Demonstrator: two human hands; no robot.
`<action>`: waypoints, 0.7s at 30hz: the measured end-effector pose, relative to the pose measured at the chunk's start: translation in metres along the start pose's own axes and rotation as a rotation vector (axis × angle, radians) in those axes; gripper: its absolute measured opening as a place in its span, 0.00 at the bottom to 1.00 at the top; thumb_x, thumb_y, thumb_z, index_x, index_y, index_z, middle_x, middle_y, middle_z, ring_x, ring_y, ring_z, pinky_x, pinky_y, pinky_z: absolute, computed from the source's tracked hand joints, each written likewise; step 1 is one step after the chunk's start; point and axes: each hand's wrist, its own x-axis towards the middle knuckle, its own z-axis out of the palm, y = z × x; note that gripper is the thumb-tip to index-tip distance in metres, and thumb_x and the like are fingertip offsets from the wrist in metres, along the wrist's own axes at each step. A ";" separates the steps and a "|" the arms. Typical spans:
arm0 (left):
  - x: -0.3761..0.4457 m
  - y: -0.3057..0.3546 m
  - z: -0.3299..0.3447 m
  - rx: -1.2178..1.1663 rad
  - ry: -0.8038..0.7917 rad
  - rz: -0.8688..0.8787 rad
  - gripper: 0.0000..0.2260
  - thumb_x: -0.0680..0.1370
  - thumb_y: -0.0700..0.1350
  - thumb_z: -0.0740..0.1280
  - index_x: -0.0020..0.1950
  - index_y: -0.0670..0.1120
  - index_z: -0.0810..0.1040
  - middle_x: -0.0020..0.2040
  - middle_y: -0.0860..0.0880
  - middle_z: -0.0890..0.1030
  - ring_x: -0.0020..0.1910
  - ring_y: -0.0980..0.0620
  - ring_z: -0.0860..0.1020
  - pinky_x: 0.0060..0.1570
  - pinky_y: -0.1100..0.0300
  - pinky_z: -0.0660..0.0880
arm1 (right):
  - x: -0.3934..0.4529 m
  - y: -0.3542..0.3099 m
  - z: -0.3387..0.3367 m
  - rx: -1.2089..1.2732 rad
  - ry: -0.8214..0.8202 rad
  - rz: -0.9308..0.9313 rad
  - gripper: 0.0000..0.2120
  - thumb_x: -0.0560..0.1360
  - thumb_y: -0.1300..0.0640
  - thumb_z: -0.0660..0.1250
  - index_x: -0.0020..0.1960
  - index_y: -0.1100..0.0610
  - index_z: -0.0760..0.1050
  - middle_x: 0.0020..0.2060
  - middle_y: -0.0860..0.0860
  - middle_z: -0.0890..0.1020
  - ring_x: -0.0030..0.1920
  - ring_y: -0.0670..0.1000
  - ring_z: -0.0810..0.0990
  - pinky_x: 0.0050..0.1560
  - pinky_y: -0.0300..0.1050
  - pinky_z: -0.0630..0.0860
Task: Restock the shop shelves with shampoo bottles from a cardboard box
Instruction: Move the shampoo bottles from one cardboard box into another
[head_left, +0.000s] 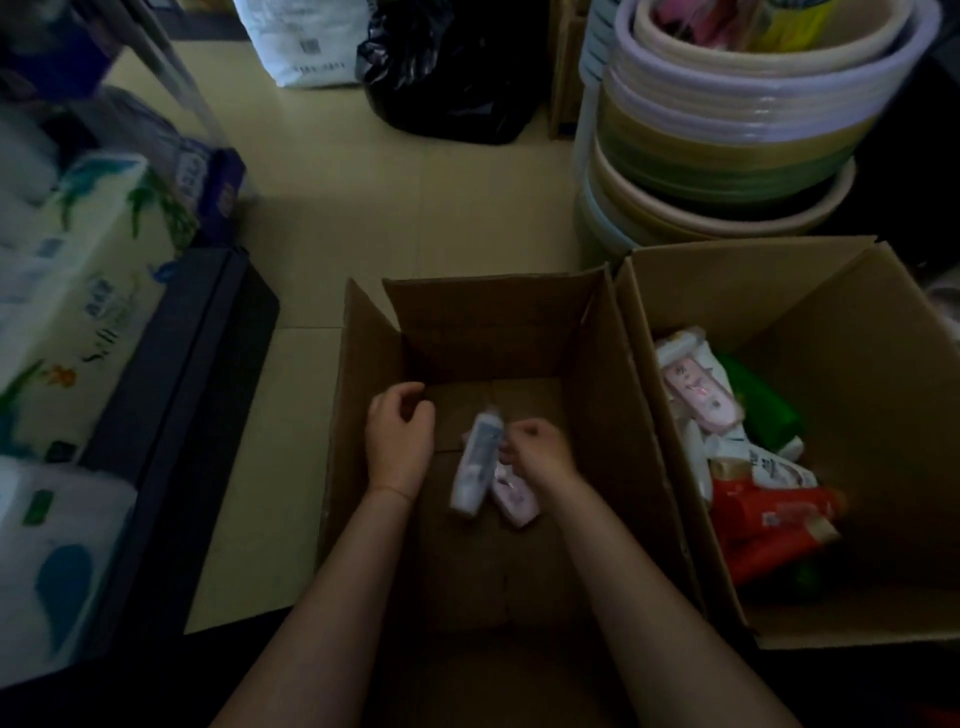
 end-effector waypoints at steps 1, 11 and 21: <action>-0.001 0.003 0.004 0.009 -0.018 0.008 0.11 0.80 0.42 0.64 0.61 0.47 0.79 0.60 0.49 0.75 0.56 0.54 0.73 0.57 0.59 0.69 | -0.006 -0.011 -0.007 0.009 -0.022 -0.076 0.04 0.82 0.58 0.61 0.54 0.55 0.74 0.54 0.57 0.81 0.44 0.48 0.80 0.42 0.39 0.78; -0.064 0.098 0.123 -0.138 -0.625 0.072 0.24 0.77 0.53 0.71 0.71 0.49 0.70 0.62 0.50 0.77 0.62 0.51 0.76 0.57 0.60 0.74 | -0.045 -0.073 -0.180 0.355 0.327 -0.402 0.07 0.80 0.60 0.61 0.49 0.58 0.77 0.39 0.55 0.81 0.39 0.53 0.81 0.45 0.50 0.80; -0.064 0.092 0.161 -0.185 -0.651 0.003 0.36 0.71 0.50 0.68 0.79 0.58 0.60 0.69 0.50 0.75 0.65 0.49 0.75 0.65 0.49 0.74 | 0.067 0.006 -0.220 -0.015 0.421 0.063 0.22 0.76 0.55 0.65 0.67 0.63 0.71 0.58 0.59 0.78 0.57 0.59 0.78 0.47 0.44 0.70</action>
